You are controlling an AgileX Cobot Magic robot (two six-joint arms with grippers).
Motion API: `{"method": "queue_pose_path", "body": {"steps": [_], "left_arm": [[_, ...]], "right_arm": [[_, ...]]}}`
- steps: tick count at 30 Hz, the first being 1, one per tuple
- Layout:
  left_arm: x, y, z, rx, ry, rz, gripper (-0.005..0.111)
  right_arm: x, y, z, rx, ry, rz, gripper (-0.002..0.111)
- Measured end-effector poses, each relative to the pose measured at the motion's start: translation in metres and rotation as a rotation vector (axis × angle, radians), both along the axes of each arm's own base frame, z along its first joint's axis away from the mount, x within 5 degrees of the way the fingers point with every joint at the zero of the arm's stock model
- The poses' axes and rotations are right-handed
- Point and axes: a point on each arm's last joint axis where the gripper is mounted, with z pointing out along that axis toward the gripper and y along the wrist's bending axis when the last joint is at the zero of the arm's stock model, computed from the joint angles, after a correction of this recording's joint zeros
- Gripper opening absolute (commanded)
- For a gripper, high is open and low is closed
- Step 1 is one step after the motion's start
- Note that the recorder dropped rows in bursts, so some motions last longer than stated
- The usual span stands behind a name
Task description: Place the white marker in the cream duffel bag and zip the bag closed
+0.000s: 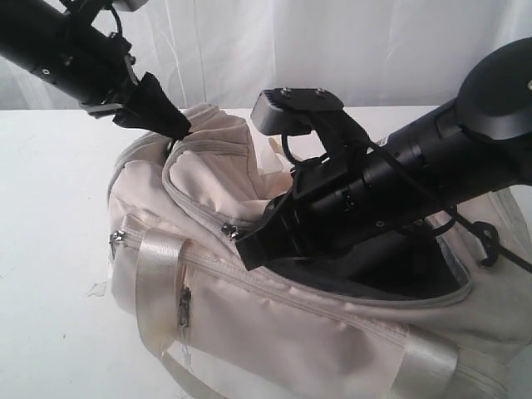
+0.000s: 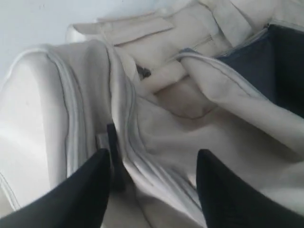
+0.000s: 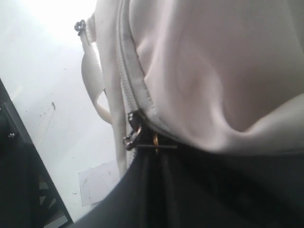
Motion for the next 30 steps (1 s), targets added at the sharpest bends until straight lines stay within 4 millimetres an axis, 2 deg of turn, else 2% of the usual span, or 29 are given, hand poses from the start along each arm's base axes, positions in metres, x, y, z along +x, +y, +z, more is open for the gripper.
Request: {"method": "queue_pose_path", "body": {"steps": [3,9,13,18,30], "left_arm": [[-0.021,0.005,0.011,0.022,0.117,0.034,0.064],[-0.048,0.008,0.034,-0.019,0.172,0.106,0.064],[-0.052,0.005,0.013,-0.082,0.240,0.141,0.064],[-0.053,-0.002,-0.002,-0.167,0.248,0.137,0.064],[-0.045,-0.021,-0.018,-0.158,0.227,0.130,0.064]], "right_arm": [[0.001,0.000,0.000,0.000,-0.007,-0.005,0.000],[0.001,0.000,0.000,0.001,-0.013,-0.010,0.000],[0.003,0.000,0.001,0.003,-0.027,-0.019,0.000],[0.003,0.000,0.001,0.000,-0.041,-0.011,0.000],[0.004,0.000,0.001,0.003,-0.044,-0.016,0.000]]}}
